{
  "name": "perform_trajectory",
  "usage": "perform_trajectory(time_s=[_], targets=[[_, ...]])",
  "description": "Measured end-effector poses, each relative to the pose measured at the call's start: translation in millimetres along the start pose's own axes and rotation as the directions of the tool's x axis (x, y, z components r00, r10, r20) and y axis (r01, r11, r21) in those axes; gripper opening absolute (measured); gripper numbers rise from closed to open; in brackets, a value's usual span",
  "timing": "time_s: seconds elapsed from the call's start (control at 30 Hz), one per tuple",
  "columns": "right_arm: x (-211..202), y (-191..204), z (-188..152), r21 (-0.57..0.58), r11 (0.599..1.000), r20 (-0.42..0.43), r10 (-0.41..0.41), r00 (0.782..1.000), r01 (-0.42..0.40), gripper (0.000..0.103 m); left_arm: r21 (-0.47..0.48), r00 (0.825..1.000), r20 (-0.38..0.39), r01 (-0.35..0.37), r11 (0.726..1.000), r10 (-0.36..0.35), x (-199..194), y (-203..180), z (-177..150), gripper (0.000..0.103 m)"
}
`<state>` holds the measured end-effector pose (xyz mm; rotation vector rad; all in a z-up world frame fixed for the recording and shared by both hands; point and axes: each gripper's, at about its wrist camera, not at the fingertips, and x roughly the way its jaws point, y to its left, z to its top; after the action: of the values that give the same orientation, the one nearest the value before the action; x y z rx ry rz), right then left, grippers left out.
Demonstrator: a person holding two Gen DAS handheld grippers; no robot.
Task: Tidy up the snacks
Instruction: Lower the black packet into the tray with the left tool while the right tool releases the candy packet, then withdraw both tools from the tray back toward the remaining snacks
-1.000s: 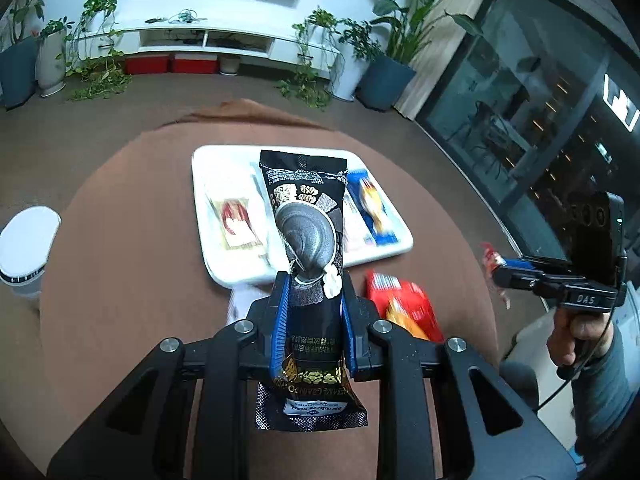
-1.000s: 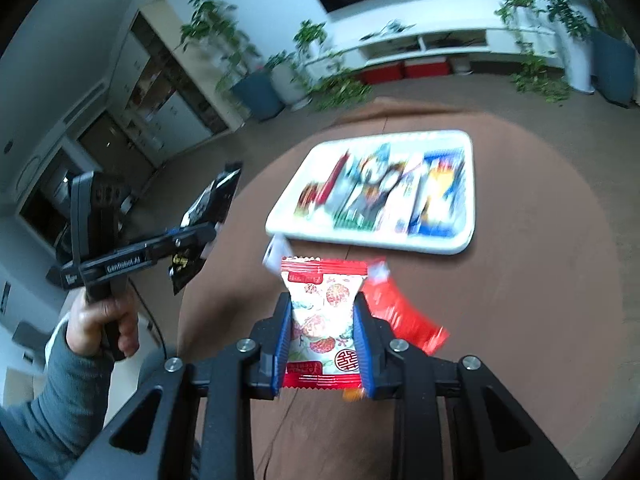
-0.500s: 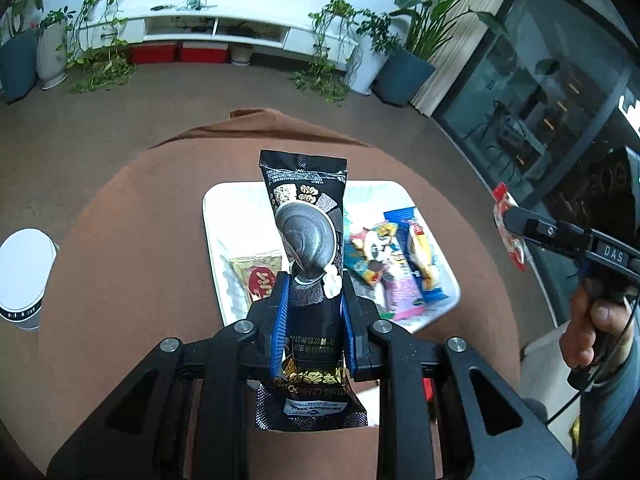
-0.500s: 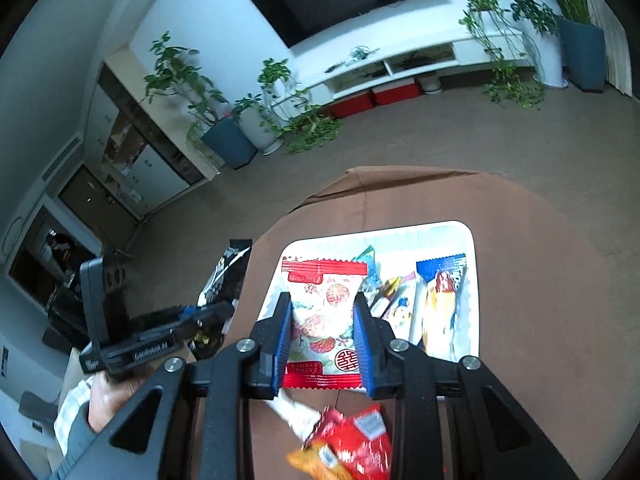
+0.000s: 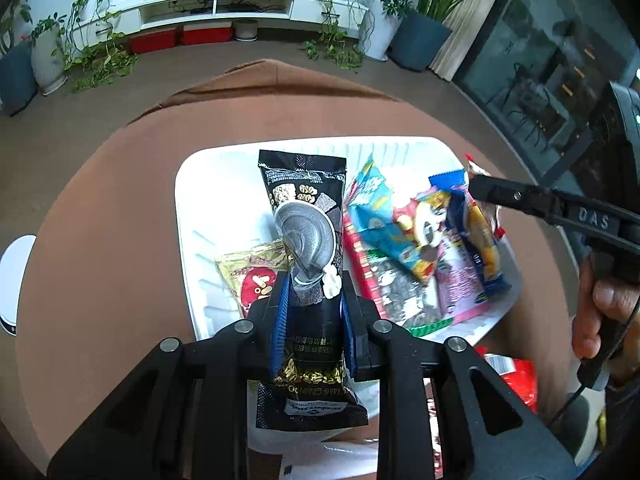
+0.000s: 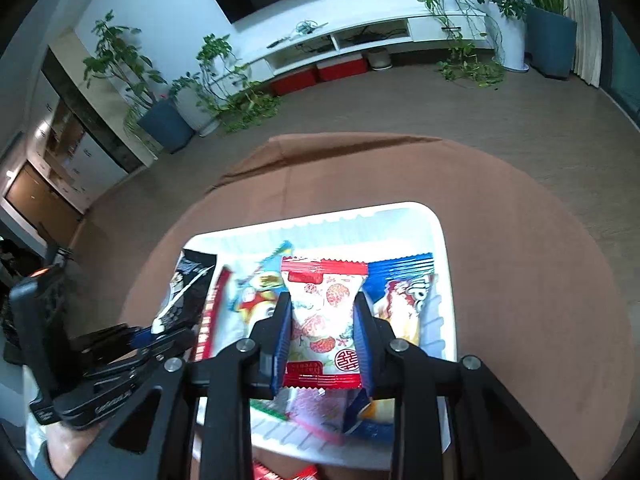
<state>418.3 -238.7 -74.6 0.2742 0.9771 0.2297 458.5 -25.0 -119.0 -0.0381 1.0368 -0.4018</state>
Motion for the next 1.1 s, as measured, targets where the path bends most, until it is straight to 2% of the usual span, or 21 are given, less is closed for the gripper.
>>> perform_trajectory(time_s=[0.3,0.77,0.93,0.97,1.0,1.07,1.1], targets=[[27.1,-5.1,-5.0,-0.013,1.0,-0.027,-0.023,0.999,0.022,0.032,0.018,0.999,0.003,-0.039,0.999,0.039,20.4,-6.5,-7.1,0.022],[19.6,-2.6,-10.7,-0.011,1.0,-0.012,-0.013,1.0,0.013,0.037,0.004,0.999,0.021,-0.048,0.999,0.048,8.7,-3.4,-12.4,0.024],[10.3,-1.0,-12.2,-0.014,1.0,0.011,-0.004,1.0,0.004,0.043,0.0,0.998,0.032,-0.045,0.999,0.045,6.8,-4.8,-12.9,0.026],[7.1,-0.9,-12.5,-0.015,1.0,0.019,-0.005,1.0,0.006,0.045,0.001,0.998,0.035,-0.05,0.999,0.049,5.5,-4.7,-13.5,0.032],[3.7,-0.9,-12.3,-0.014,1.0,0.026,-0.005,1.0,0.005,0.048,0.0,0.998,0.04,-0.055,0.999,0.054,4.0,-4.3,-14.1,0.046],[-3.1,-1.1,-13.0,-0.013,1.0,0.041,0.0,0.999,0.0,0.055,-0.005,0.997,0.051,-0.059,0.998,0.059,-0.4,-3.3,-14.9,0.061],[-6.8,-1.3,-13.3,-0.012,1.0,0.051,0.003,0.999,-0.002,0.06,-0.006,0.996,0.058,-0.063,0.998,0.063,-2.5,-3.1,-15.2,0.062]])
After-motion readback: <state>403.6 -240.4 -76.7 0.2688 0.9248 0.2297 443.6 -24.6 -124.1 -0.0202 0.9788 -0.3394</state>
